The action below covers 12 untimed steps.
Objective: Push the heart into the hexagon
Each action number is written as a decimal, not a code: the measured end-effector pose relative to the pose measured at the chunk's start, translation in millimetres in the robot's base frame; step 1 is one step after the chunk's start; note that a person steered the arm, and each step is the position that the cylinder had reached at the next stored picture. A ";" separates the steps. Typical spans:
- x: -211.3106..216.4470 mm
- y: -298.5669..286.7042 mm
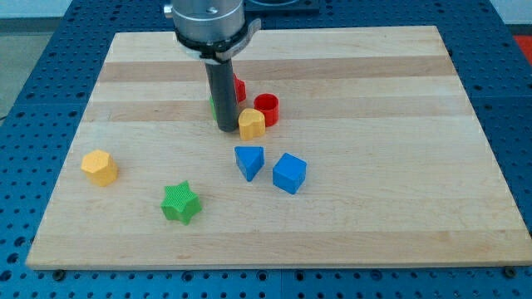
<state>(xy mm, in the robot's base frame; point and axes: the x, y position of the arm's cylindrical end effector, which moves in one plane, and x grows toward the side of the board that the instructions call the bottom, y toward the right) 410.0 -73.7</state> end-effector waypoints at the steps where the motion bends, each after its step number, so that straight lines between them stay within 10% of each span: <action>1: -24.1 26.6; 2: -25.5 92.8; 4: 46.3 4.4; 10: 56.8 -93.8; 12: 72.6 -36.3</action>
<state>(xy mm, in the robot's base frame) 482.6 -110.0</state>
